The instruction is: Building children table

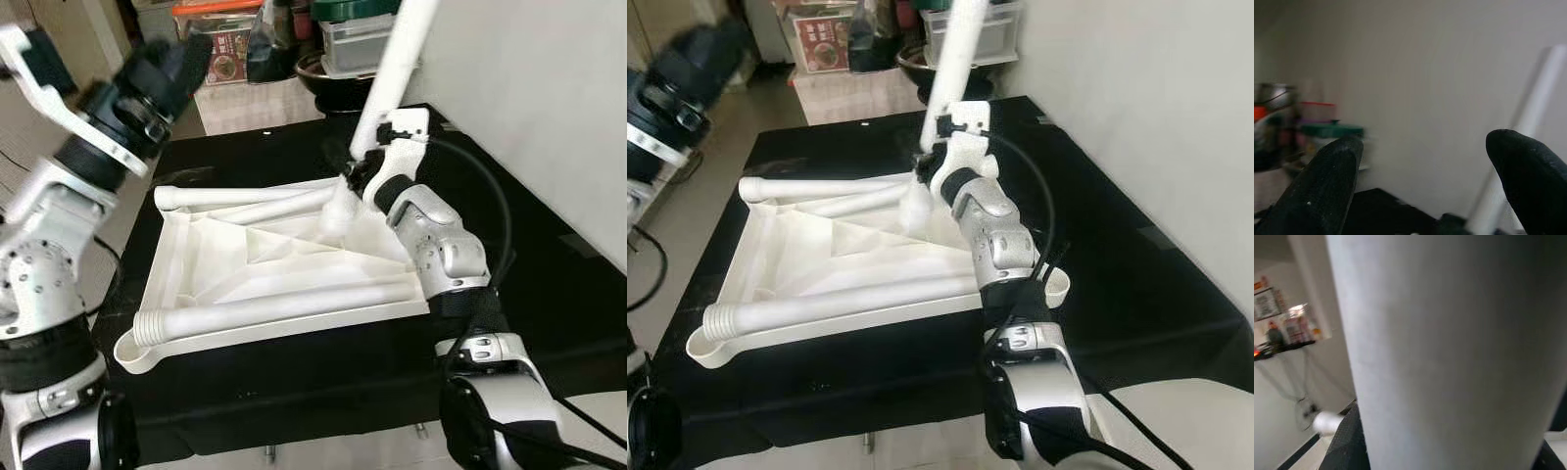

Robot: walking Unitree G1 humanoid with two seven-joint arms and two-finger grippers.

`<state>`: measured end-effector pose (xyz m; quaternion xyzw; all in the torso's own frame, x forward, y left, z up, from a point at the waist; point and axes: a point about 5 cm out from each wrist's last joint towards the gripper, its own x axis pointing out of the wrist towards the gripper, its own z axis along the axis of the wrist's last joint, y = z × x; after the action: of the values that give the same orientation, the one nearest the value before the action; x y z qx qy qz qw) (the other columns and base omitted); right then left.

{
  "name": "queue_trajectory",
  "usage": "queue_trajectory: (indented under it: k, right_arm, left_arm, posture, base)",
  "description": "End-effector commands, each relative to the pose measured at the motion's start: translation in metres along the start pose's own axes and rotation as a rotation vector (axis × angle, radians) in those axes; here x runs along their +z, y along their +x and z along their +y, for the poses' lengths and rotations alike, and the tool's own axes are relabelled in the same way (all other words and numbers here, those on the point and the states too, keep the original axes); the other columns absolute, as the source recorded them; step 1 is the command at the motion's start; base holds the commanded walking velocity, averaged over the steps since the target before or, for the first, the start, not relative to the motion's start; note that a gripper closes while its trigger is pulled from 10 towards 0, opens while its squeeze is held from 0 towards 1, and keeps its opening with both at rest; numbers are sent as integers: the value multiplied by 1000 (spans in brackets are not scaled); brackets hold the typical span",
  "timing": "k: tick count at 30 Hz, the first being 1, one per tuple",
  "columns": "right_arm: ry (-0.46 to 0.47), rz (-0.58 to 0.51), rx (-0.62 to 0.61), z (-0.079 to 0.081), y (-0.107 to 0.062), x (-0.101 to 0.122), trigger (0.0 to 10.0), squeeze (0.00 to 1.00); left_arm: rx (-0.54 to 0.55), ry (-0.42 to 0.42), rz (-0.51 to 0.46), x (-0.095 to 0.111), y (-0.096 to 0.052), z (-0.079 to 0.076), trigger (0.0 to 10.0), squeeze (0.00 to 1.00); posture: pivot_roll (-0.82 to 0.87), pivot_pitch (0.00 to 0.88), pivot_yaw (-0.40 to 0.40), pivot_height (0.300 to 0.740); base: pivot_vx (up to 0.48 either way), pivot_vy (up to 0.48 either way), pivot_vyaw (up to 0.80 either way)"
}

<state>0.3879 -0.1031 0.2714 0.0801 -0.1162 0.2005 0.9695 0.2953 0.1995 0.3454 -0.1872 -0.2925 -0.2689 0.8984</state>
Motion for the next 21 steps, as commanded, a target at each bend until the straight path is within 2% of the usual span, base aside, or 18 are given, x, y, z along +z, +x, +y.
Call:
queue_trajectory:
  k: [1,5,9,10,13,14,15,16,17,18,19,20,21]
  right_arm:
    - [13,-2,8,4,4,1,10000,0]
    - [80,28,13,-1,4,-2,10000,0]
    - [99,32,24,-2,4,-2,10000,0]
    - [125,0,61,-3,3,2,10000,0]
    - [140,-29,85,-4,1,5,10000,0]
    - [143,-49,99,-4,0,7,10000,0]
    - [143,-49,99,-4,0,7,10000,0]
    - [153,-61,117,-4,-2,8,10000,0]
    - [153,-61,117,-4,-2,8,10000,0]
    - [155,-63,127,-4,-3,7,10000,0]
    - [155,-63,127,-4,-3,7,10000,0]
    - [137,-61,158,-1,-6,6,10000,0]
    - [137,-61,158,-1,-6,6,10000,0]
  left_arm:
    - [60,41,1,-4,-4,4,10000,0]
    - [173,88,24,-16,-10,11,10000,0]
    - [199,114,35,-20,-12,11,10000,0]
    - [234,137,57,-29,-16,11,10000,0]
    - [257,155,77,-36,-20,10,10000,0]
    - [270,164,100,-45,-25,8,10000,0]
    - [270,164,100,-45,-25,8,10000,0]
    - [296,156,155,-61,-35,4,10000,0]
    - [296,156,155,-61,-35,4,10000,0]
    - [310,151,199,-72,-44,1,10000,0]
    - [310,151,199,-72,-44,1,10000,0]
    - [309,158,255,-84,-53,-4,10000,0]
    - [309,158,255,-84,-53,-4,10000,0]
  posture:
    - [-68,0,45,740]
    - [-61,0,41,740]
    - [-61,0,41,740]
    - [-54,0,44,740]
    - [-54,0,44,740]
    - [-46,0,45,740]
    - [-46,0,45,740]
    - [-44,0,50,740]
    - [-44,0,50,740]
    - [-44,0,53,740]
    - [-44,0,53,740]
    - [-42,6,54,740]
    - [-42,6,54,740]
  base:
    - [0,0,0]
    - [0,0,0]
    - [0,0,0]
    - [0,0,0]
    - [0,0,0]
    - [0,0,0]
    - [0,0,0]
    - [0,0,0]
    - [0,0,0]
    - [0,0,0]
    - [0,0,0]
    - [0,0,0]
    - [0,0,0]
